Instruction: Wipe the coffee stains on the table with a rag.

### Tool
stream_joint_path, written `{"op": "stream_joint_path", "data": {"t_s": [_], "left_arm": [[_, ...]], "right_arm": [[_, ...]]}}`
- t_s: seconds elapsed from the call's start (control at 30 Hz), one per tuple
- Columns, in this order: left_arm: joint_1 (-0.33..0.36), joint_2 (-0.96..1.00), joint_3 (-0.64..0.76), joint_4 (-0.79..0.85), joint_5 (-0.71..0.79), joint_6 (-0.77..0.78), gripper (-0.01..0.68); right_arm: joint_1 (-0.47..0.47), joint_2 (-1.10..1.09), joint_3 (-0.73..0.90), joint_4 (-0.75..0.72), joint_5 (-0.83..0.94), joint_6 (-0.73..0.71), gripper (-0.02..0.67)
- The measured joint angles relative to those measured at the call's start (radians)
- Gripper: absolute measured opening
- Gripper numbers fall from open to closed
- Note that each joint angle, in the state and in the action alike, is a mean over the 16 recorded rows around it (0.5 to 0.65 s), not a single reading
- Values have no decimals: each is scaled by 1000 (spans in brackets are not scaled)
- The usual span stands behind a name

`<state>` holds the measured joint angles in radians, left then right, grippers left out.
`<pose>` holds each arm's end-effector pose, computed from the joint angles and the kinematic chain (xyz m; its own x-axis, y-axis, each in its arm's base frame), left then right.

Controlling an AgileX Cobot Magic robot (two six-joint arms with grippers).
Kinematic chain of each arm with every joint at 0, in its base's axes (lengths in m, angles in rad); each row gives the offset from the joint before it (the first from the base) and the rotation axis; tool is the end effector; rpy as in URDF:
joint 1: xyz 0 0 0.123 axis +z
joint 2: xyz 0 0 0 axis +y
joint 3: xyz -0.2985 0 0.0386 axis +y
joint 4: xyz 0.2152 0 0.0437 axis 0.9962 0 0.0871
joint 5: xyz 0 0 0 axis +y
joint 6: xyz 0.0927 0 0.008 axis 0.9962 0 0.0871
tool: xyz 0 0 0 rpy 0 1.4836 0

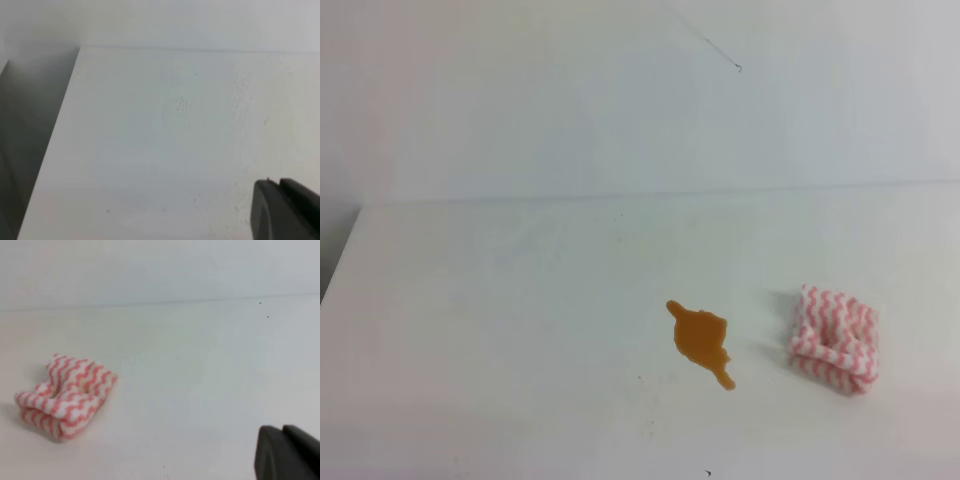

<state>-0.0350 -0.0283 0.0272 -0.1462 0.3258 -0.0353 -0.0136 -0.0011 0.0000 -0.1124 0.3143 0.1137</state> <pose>0.0059 -0.0046 0.1754 -0.2424 -0.1645 -0.9561 0.0389 0.9831 -0.1790 0.0072 -0.0033 0.1844 -0.2219 0.0098 -0.9750 0.0489 0.9988 -0.0011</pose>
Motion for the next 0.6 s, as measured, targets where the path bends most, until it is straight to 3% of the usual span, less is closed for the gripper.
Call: {"op": "stream_joint_path", "data": {"t_s": [0.6], "left_arm": [[0,2,-5,0,-3,0,0]], "right_arm": [[0,0,0,0,0,0,-4]]}}
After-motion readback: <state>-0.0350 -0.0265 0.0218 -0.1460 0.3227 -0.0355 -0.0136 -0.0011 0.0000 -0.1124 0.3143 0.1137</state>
